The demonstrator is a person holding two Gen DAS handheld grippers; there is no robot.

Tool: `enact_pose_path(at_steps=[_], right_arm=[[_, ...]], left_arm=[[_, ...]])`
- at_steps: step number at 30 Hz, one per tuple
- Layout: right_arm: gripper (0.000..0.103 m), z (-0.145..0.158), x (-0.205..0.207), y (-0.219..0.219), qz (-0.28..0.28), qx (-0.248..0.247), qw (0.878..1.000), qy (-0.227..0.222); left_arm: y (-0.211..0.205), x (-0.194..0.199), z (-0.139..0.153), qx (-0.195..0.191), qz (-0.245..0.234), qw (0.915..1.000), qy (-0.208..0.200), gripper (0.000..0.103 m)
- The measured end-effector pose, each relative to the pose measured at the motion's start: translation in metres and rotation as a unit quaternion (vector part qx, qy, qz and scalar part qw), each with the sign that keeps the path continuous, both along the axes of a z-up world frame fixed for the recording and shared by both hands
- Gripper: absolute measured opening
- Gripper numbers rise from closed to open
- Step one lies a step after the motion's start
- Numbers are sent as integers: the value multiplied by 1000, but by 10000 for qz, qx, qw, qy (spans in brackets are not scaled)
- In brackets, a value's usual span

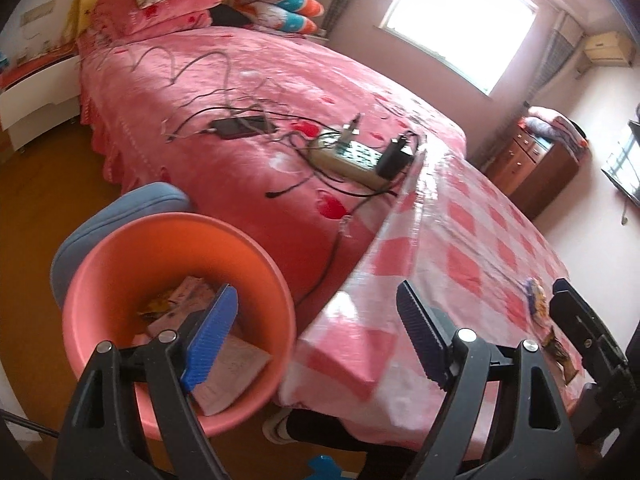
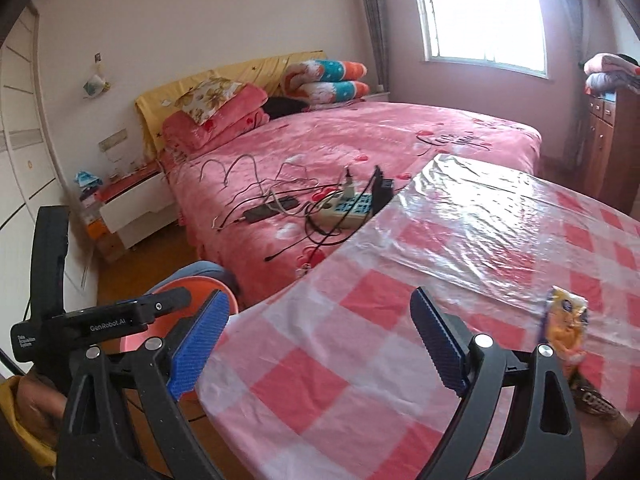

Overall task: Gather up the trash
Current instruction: 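Move both open tools back over the remaining snacks on the table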

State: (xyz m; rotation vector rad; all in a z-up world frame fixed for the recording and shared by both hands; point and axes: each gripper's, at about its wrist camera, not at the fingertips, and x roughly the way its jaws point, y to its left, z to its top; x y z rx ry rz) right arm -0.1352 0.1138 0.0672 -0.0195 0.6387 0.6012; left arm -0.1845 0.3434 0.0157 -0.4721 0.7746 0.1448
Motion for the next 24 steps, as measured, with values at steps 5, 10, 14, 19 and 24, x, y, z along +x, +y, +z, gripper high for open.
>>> enact_pose_path(at_steps=[5,10,14,19,24], right_arm=[[91,1,0,-25,-183,93,9998,-68],[91,1,1,-47,-377,167,9991,-101],[91,1,2,-62,-508,223,9984,-106],[91,3,4,-81,-678,269,9972,-133],[91,-1,8,-95,-816,239,9963,-115]], left_arm=[[-23,4,11,93,-208,9997,-46,82],[-42,9,20,204,-366,9991,-67,82],[-57,12,26,296,-493,9983,-77,82],[-76,16,30,381,-651,9971,-75,82],[-92,19,31,447,-776,9960,-35,82]])
